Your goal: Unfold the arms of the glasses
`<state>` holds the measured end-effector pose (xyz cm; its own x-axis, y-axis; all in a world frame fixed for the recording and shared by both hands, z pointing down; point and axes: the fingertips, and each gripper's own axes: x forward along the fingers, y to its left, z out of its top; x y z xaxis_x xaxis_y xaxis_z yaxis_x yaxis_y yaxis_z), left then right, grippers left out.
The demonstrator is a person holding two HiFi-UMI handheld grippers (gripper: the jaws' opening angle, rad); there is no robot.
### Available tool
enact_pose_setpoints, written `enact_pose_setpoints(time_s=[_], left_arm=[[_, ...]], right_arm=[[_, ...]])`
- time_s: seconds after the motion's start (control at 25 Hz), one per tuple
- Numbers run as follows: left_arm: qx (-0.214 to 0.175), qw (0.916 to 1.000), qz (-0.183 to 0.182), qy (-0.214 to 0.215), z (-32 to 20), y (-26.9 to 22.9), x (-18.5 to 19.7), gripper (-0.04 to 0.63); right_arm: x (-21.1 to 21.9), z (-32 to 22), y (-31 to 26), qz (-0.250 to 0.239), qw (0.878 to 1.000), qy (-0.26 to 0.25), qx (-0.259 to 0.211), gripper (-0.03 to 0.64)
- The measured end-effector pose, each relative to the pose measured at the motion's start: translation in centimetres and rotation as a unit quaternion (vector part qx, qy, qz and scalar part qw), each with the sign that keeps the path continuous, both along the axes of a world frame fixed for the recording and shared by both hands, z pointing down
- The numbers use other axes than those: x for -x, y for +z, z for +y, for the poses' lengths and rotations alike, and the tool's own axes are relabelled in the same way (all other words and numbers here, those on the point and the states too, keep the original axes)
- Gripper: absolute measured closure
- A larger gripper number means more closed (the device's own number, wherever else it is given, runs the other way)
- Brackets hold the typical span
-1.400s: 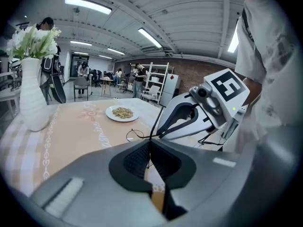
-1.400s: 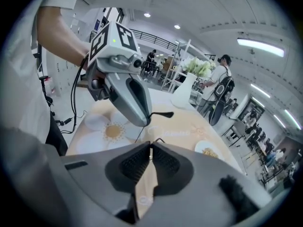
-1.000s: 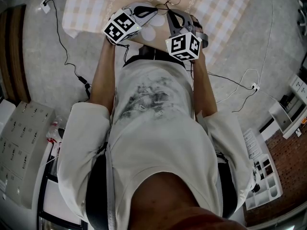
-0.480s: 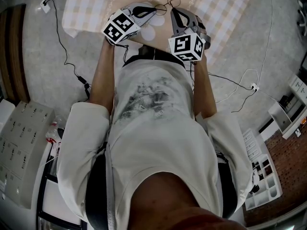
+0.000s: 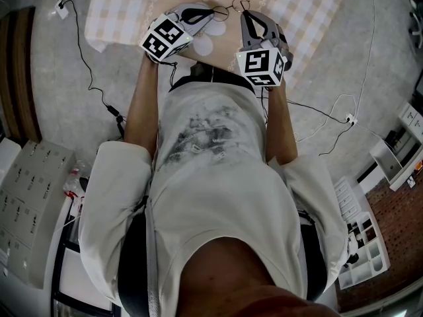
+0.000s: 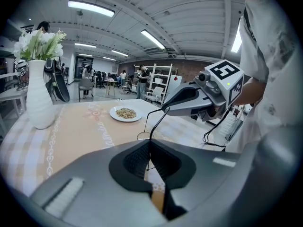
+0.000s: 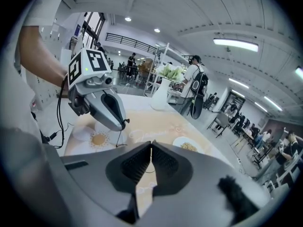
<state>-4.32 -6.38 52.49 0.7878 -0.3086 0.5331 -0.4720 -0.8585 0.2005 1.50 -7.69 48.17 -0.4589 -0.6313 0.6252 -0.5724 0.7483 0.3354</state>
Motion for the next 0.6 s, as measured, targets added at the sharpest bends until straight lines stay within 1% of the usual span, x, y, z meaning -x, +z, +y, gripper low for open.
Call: enact_pose_setpoints(time_s=[0.48, 0.6], left_arm=[[-0.007, 0.9992, 0.013, -0.037, -0.6, -0.4, 0.2, 0.584], [-0.008, 0.9988, 0.011, -0.046, -0.7, -0.4, 0.4, 0.583]], right_arm=[[-1.8, -0.4, -0.9, -0.027, 0.998, 0.052, -0.004, 0.595], [-2.1, -0.5, -1.0, -0.031, 0.998, 0.062, -0.005, 0.595]])
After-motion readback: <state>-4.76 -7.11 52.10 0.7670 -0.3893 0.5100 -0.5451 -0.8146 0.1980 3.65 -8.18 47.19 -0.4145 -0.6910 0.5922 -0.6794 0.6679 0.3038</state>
